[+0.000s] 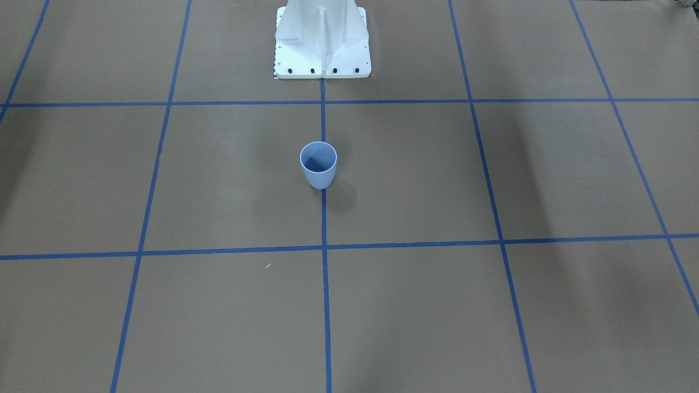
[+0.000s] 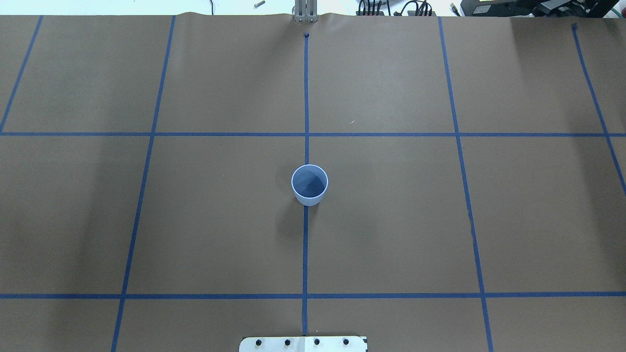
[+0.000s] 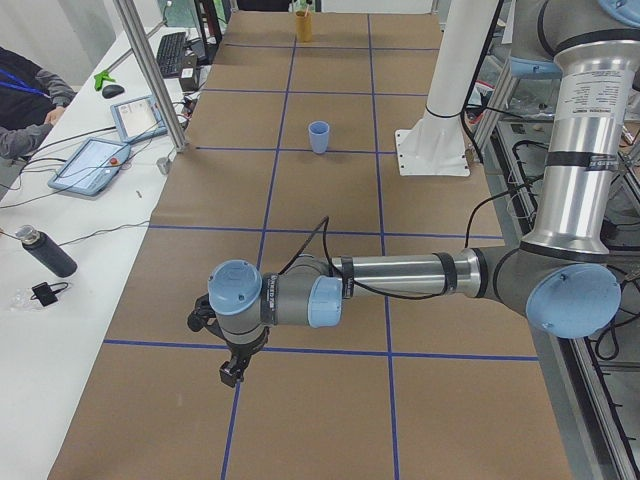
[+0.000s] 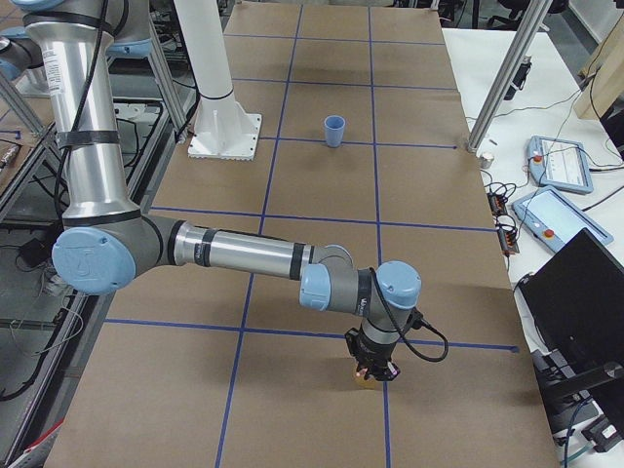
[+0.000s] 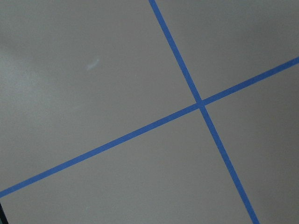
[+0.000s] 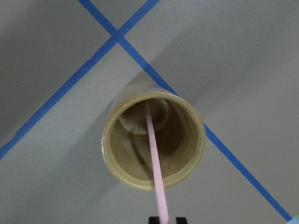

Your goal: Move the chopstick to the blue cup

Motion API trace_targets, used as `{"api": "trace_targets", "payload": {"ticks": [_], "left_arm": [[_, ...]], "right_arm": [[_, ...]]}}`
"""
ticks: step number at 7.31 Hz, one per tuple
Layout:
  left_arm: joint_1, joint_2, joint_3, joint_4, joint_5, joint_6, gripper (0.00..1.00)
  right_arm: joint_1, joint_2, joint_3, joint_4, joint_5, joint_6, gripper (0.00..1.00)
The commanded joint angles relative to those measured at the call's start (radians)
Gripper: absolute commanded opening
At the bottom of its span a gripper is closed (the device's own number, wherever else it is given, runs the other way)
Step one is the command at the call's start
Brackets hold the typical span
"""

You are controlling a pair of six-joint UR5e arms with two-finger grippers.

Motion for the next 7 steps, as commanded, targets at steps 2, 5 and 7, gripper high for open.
{"api": "trace_targets", "payload": {"ticks": [2,5,7], "left_arm": [[0.0,0.001,-0.002,-0.001,0.0,0.001,0.99],[0.0,0.001,-0.004,-0.001,-0.002,0.001,0.99],[0.001,0.001,-0.005,-0.001,-0.002,0.001,0.99]], "right_arm": [[0.0,-0.001,0.0,0.0,-0.01,-0.001,0.06],[0.001,-0.001,0.015,-0.002,-0.006,-0.006,0.0],[0.015,-0.002,0.069,-0.059,-0.001,-0.049,0.0]]}}
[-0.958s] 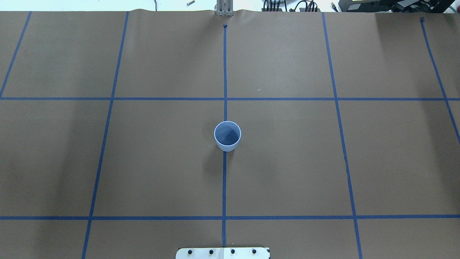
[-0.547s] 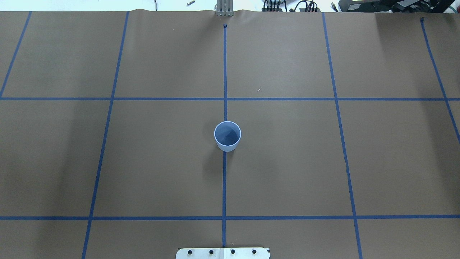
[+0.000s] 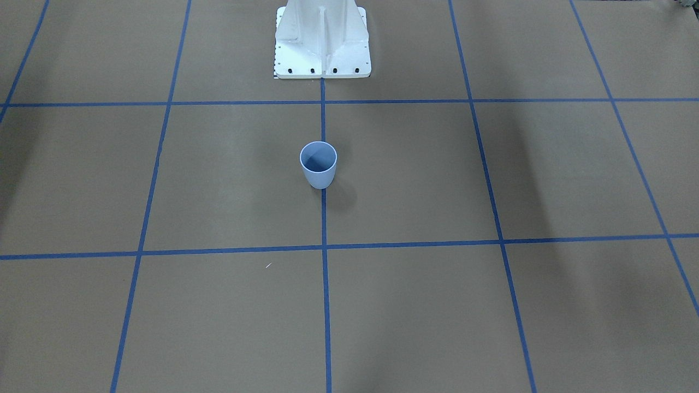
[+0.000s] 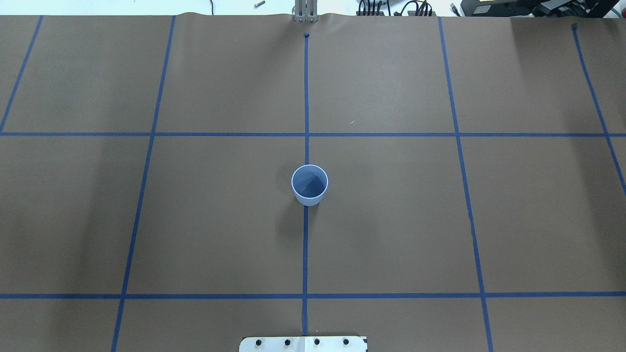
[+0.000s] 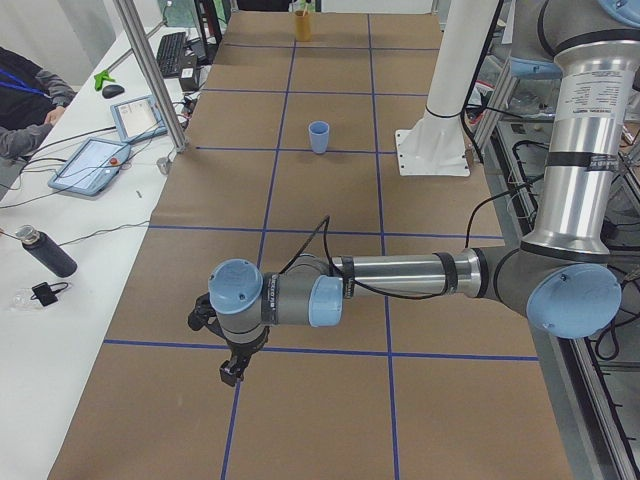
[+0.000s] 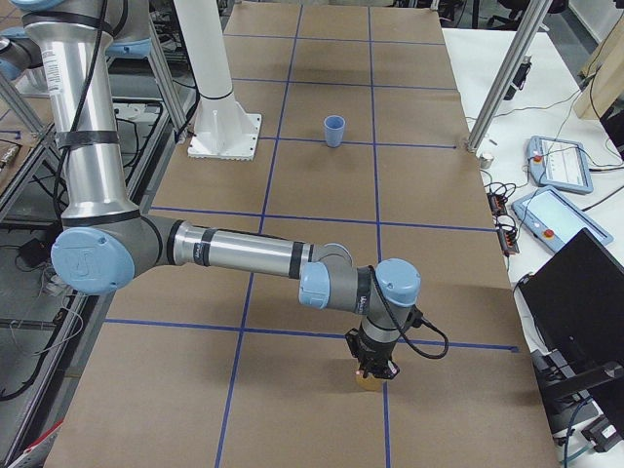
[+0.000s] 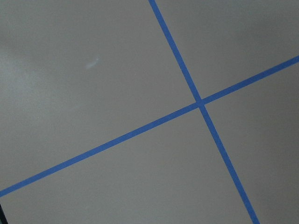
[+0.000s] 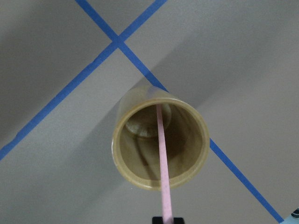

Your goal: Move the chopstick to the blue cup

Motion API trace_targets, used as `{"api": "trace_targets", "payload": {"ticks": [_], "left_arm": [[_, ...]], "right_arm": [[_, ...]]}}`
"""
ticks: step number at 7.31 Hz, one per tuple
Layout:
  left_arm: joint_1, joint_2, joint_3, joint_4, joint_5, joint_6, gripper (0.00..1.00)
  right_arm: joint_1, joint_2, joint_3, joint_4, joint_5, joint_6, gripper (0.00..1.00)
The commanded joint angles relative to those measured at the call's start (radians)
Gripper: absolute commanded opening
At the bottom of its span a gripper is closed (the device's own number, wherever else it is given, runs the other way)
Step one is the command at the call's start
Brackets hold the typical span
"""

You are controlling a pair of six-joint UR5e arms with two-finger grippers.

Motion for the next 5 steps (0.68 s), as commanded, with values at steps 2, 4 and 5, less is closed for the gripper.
{"api": "trace_targets", "payload": {"ticks": [2,4,5], "left_arm": [[0.001,0.0,0.001,0.0,0.0,0.0,0.99],[0.001,0.0,0.004,0.0,0.0,0.0,0.99],[0.001,0.0,0.003,0.0,0.0,0.0,0.99]], "right_arm": [[0.057,-0.001,0.159,-0.217,-0.006,-0.119,0.0],[0.115,0.002,0.265,-0.372,-0.029,-0.203,0.0],[0.134,0.002,0.29,-0.392,-0.035,-0.205,0.0]]}}
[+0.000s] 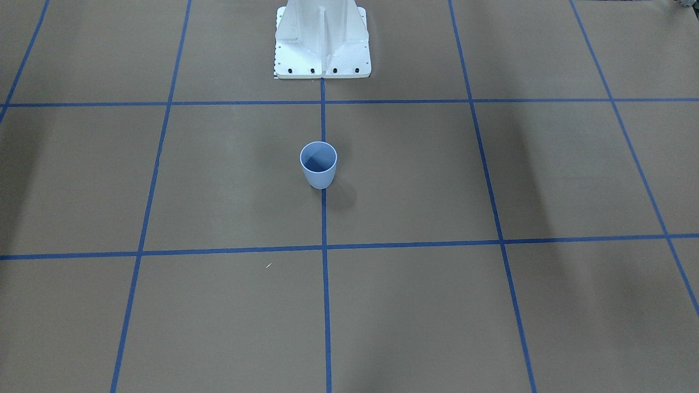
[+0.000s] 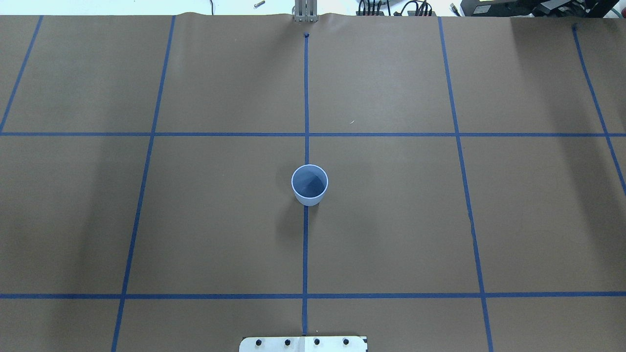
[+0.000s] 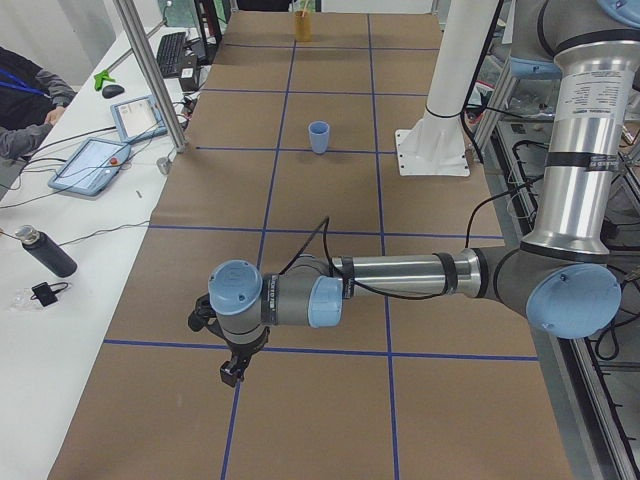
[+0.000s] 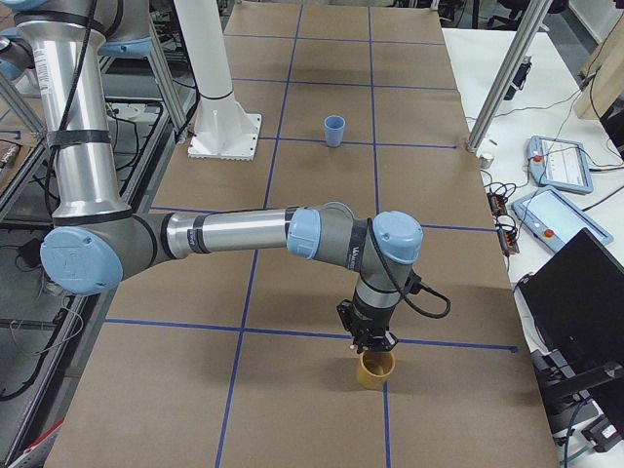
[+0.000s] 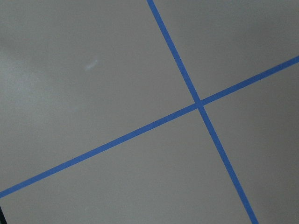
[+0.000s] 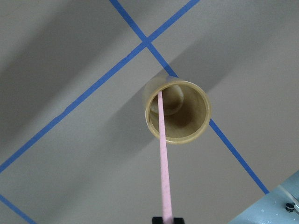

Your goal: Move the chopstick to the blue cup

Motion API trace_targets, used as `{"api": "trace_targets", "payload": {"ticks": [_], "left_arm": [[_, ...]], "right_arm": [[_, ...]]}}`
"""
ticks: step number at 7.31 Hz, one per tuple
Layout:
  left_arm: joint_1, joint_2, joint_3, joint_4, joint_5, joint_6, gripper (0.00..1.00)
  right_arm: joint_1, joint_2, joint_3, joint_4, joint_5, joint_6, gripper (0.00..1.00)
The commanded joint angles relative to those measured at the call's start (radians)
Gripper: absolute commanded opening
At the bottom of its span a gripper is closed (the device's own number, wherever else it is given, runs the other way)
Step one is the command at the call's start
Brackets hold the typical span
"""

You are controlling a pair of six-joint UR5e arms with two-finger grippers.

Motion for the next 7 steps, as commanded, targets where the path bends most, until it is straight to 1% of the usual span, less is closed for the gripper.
{"api": "trace_targets", "payload": {"ticks": [1,3,4,5,6,7], "left_arm": [[0.0,0.0,0.0,0.0,0.0,0.0,0.99],[0.0,0.0,-0.003,0.0,0.0,0.0,0.99],[0.0,0.0,-0.003,0.0,0.0,0.0,0.99],[0.0,0.0,0.0,0.0,0.0,0.0,0.99],[0.0,0.0,0.006,0.003,-0.002,-0.002,0.99],[0.0,0.0,0.001,0.002,-0.002,-0.082,0.99]], "right_arm": [[0.036,0.003,0.044,-0.051,-0.012,-0.027,0.0],[0.046,0.013,0.045,-0.049,-0.014,-0.027,0.0],[0.024,0.022,0.047,-0.046,0.003,-0.013,0.0],[-0.041,0.026,0.047,-0.029,0.041,0.017,0.0],[-0.119,0.047,0.047,0.003,0.087,0.147,0.0],[-0.205,0.07,0.062,0.043,0.096,0.27,0.0]]}}
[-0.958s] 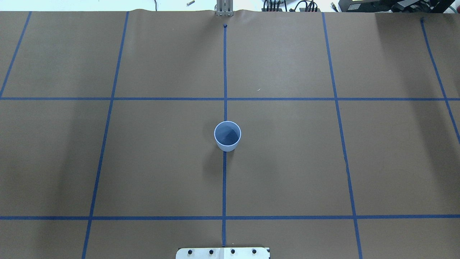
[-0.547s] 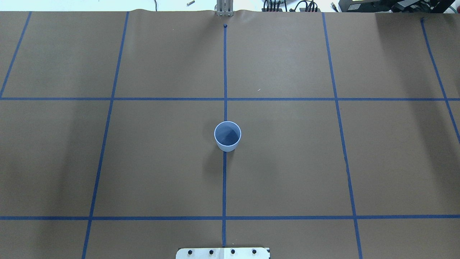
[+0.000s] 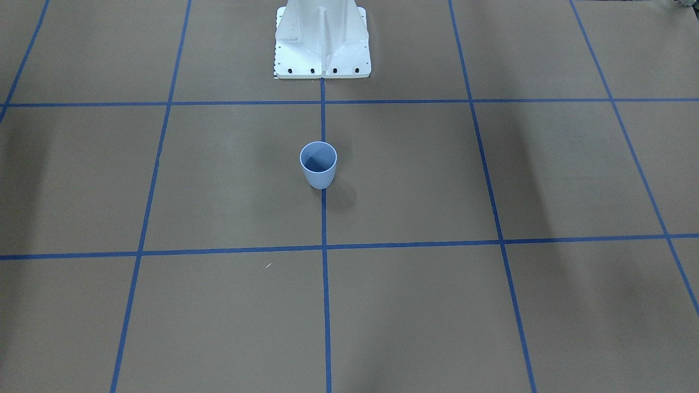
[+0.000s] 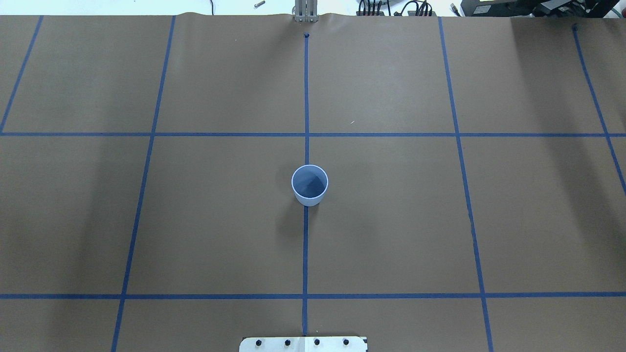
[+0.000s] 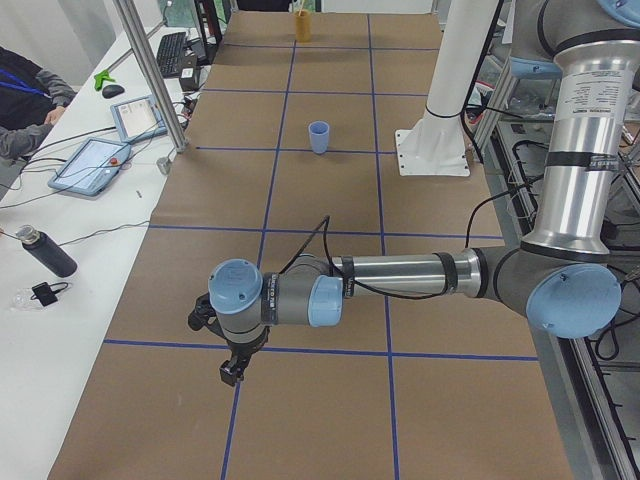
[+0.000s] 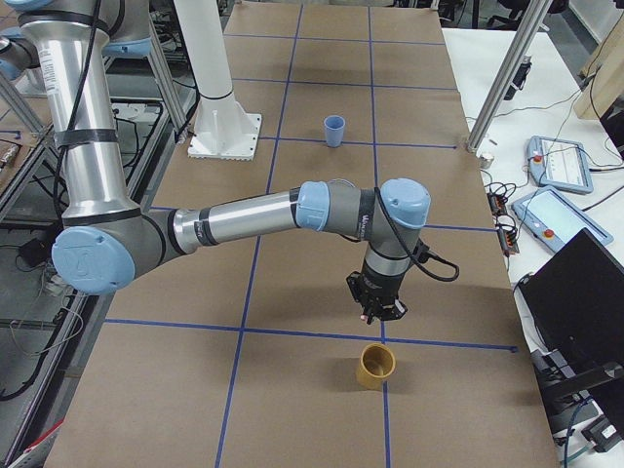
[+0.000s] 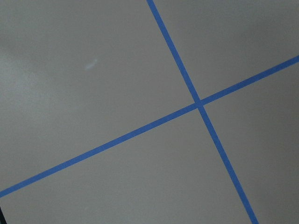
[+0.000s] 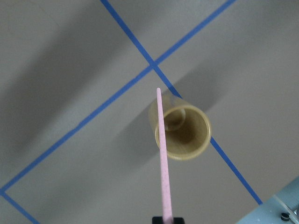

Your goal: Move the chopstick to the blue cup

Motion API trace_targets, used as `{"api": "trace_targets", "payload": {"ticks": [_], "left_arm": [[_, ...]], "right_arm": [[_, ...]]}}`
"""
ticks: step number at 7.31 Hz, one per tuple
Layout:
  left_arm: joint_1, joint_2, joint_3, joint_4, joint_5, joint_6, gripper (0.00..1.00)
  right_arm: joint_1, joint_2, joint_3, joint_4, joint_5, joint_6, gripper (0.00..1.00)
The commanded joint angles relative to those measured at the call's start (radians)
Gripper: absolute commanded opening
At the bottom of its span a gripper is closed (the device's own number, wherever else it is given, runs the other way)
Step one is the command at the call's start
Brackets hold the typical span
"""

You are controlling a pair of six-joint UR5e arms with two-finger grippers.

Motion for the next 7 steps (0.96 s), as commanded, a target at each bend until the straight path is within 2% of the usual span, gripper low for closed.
{"api": "trace_targets", "payload": {"ticks": [1,3,4,7], "left_arm": [[0.0,0.003,-0.031,0.0,-0.022,-0.213,0.99],[0.0,0.032,-0.067,0.005,-0.043,-0.257,0.99],[0.002,0.035,-0.068,0.003,-0.043,-0.257,0.99],[0.002,0.037,-0.067,0.0,-0.043,-0.257,0.99]], "right_arm": [[-0.197,0.064,0.031,0.075,0.061,0.302,0.0],[-0.383,0.145,0.095,0.17,0.079,0.499,0.0],[-0.469,0.209,0.097,0.207,0.074,0.506,0.0],[-0.6,0.341,0.183,0.21,0.08,0.656,0.0]]}}
